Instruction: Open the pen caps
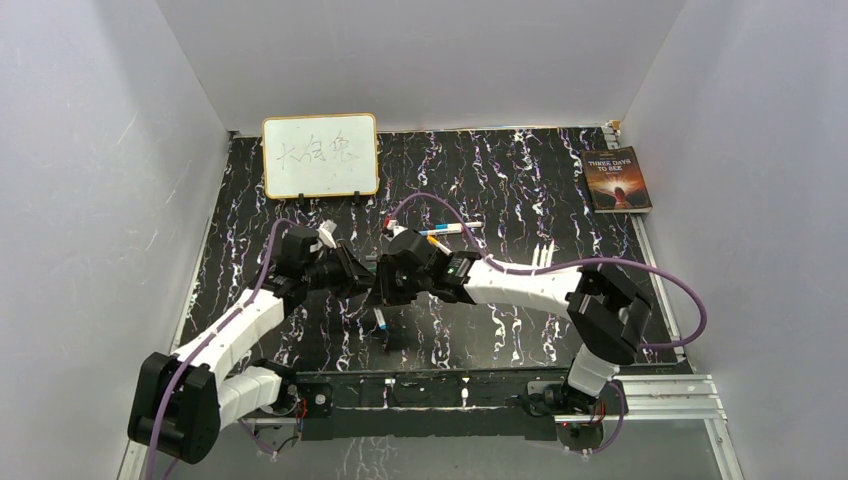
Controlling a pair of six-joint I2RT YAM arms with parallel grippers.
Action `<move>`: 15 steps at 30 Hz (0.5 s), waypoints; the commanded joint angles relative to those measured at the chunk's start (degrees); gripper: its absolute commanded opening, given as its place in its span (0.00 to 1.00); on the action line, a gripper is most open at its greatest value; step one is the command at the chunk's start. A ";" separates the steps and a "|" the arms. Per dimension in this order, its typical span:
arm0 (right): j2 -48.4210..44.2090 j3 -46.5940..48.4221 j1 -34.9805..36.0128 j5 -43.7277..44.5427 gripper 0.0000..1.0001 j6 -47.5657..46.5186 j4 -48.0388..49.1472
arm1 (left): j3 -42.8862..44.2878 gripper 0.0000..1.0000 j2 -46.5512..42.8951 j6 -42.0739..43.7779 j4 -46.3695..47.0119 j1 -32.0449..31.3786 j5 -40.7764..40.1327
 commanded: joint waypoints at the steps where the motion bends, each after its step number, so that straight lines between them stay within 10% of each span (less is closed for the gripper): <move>1: -4.15 -2.41 2.80 -1.79 0.00 1.10 2.35 | 3.98 0.02 2.03 -0.52 4.44 0.33 -1.00; 15: -10.40 -9.67 7.83 1.47 0.00 3.90 3.01 | 12.16 0.00 11.07 0.30 6.75 0.43 -4.08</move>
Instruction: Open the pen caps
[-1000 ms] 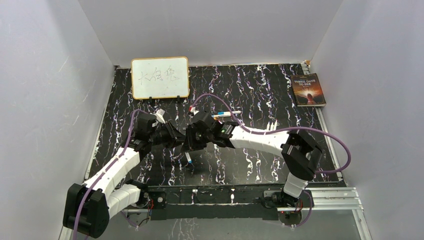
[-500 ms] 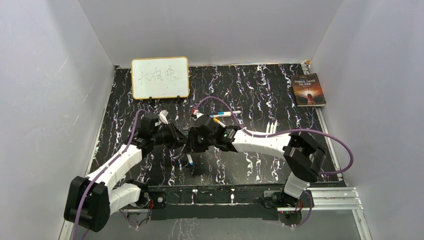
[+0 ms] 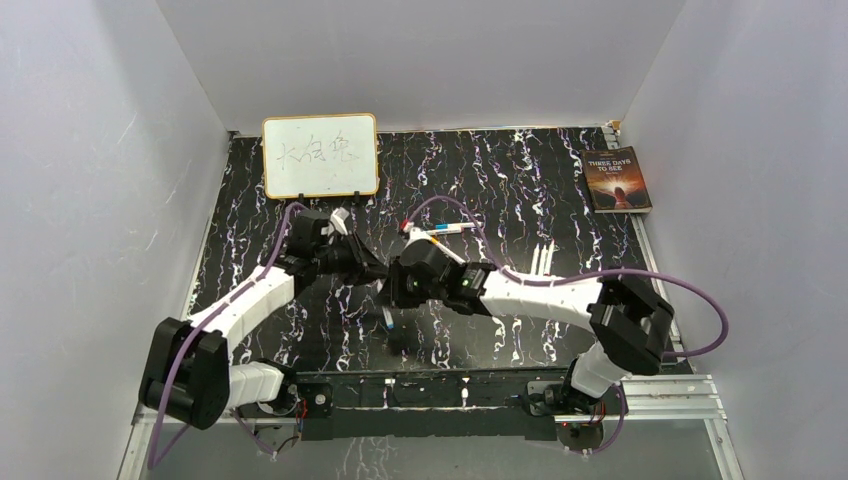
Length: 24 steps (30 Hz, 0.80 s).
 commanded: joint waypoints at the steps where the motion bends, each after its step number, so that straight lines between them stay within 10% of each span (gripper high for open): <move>1: -5.06 -3.22 6.87 -7.95 0.00 0.99 -2.10 | 5.62 0.00 2.36 -1.04 7.53 1.88 -8.00; 24: -16.73 -3.29 4.04 13.51 0.00 -2.83 -28.95 | 8.29 0.00 5.17 8.63 -3.51 6.95 -13.63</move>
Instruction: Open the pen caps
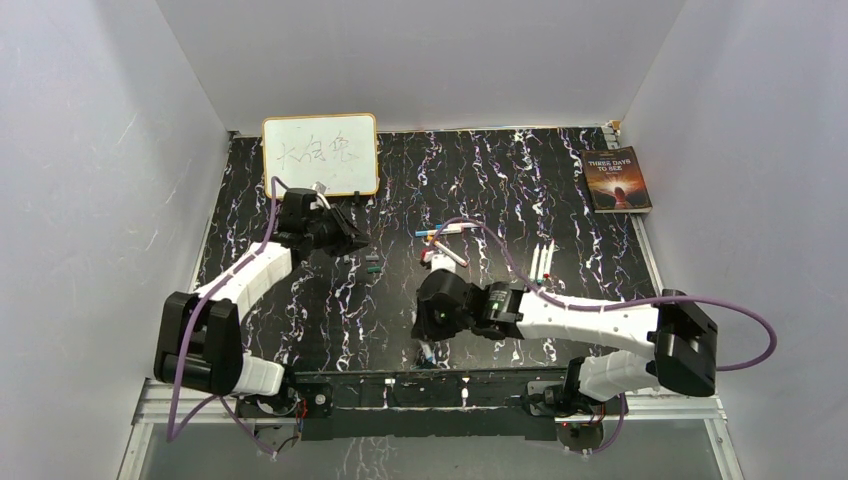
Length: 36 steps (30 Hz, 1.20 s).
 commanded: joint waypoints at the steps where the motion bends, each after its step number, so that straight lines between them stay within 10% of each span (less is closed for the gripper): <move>1: -2.53 3.61 -5.84 8.94 0.00 -3.72 -10.82 | -1.33 0.00 -5.25 4.54 -7.38 0.51 -3.65; 17: 3.61 6.82 -40.10 7.82 0.00 -16.93 -14.12 | -10.04 0.01 -15.76 6.37 -13.03 0.69 -4.97; 36: 20.16 15.40 -51.83 14.85 0.19 -23.56 -13.46 | -8.17 0.02 -16.46 6.96 -14.93 0.72 -4.36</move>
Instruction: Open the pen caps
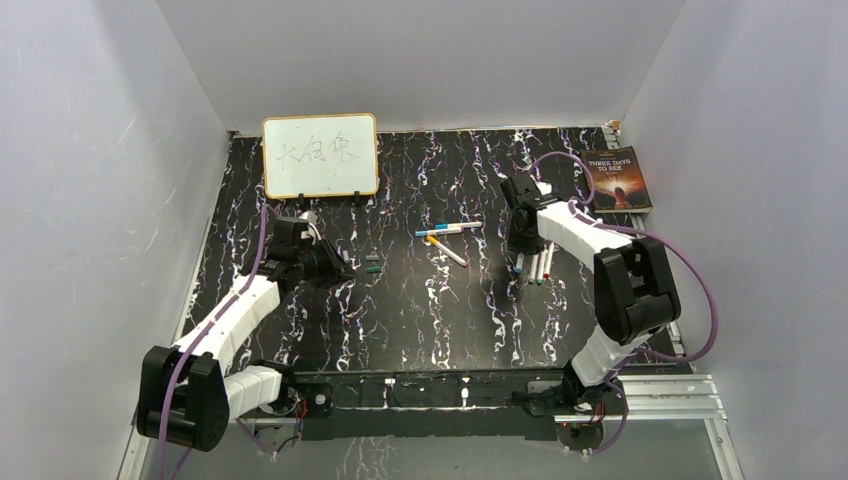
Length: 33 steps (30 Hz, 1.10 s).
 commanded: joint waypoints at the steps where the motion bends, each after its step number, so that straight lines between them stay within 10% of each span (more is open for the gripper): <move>1: 1.17 2.05 -1.69 2.44 0.20 -2.20 1.58 | 1.97 0.02 -1.05 0.74 -2.12 0.32 1.07; 8: 0.10 0.09 -4.16 2.07 0.39 -4.01 2.77 | 2.66 0.02 -0.27 0.87 -2.30 0.37 0.99; 33: -14.47 -2.38 -4.60 -19.66 0.47 -8.26 5.03 | 14.00 0.19 25.26 3.48 4.85 0.43 -3.45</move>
